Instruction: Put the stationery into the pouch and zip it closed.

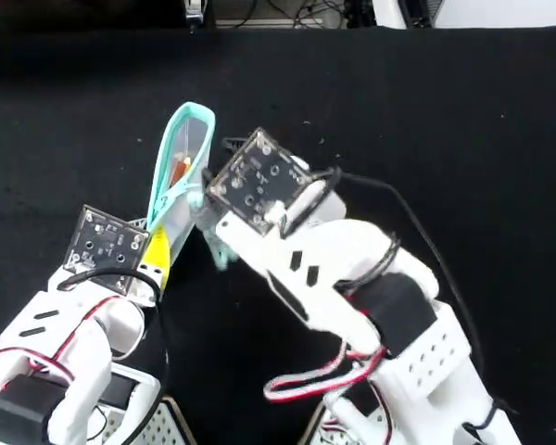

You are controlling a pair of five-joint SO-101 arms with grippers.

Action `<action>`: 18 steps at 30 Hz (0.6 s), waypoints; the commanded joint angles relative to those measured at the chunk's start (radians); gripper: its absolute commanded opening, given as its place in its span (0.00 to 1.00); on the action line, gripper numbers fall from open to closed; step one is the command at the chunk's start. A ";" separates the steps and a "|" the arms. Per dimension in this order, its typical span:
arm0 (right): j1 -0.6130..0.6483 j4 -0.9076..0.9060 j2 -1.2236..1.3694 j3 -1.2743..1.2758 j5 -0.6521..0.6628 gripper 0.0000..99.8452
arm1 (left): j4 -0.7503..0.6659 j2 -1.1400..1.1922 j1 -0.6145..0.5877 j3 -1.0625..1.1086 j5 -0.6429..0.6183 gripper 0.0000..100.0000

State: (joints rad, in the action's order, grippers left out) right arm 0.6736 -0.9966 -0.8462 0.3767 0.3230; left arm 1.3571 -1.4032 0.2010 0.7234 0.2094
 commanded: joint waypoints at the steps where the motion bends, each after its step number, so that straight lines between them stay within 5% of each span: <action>1: 0.020 -0.078 0.028 -0.101 -0.002 0.22 | -0.006 0.012 0.015 -0.042 -0.011 0.03; 18: 0.046 -0.101 0.185 -0.147 0.000 0.18 | -0.006 0.012 0.015 -0.042 -0.011 0.03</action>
State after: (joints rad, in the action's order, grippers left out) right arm 0.7058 -1.0948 -0.6667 0.2846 0.3230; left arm 1.3571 -1.4032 0.2010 0.7234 0.2094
